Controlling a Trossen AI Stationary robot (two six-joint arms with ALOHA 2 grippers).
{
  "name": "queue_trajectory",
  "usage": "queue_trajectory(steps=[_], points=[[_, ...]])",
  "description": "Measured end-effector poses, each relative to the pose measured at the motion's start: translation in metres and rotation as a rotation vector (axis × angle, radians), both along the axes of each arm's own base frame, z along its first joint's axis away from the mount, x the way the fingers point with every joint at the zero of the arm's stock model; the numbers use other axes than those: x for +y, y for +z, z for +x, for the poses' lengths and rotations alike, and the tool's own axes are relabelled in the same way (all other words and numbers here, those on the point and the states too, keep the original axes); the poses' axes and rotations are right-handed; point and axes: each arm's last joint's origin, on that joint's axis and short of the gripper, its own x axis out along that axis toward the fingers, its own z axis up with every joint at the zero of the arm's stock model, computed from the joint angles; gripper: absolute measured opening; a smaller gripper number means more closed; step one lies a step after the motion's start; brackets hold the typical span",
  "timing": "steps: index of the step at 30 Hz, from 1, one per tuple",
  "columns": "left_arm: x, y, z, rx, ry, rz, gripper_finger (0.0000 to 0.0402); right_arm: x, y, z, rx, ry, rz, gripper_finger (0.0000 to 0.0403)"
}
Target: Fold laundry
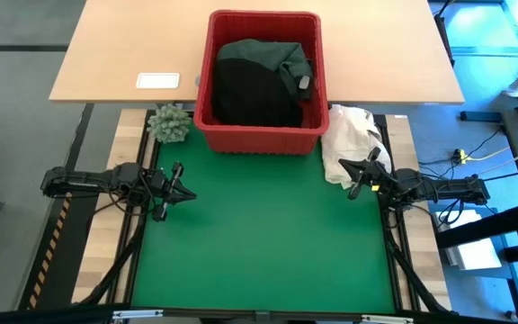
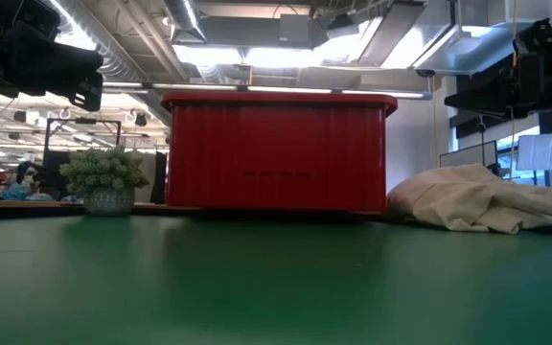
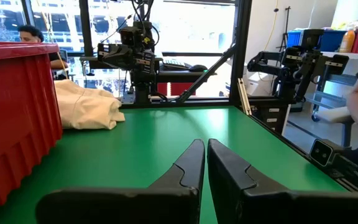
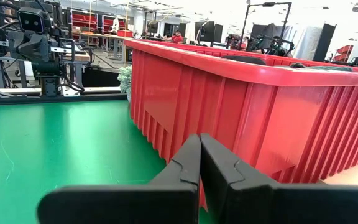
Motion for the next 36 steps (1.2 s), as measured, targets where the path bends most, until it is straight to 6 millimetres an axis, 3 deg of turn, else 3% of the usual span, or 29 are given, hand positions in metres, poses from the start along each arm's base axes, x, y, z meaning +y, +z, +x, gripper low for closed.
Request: queue_trajectory(steps=[36], points=[[0.0000, 0.0066, -0.0004, -0.074, 0.002, 0.031, 0.0018, 0.0000, -0.0001, 0.0000, 0.000, 0.000, 0.000, 0.0005]])
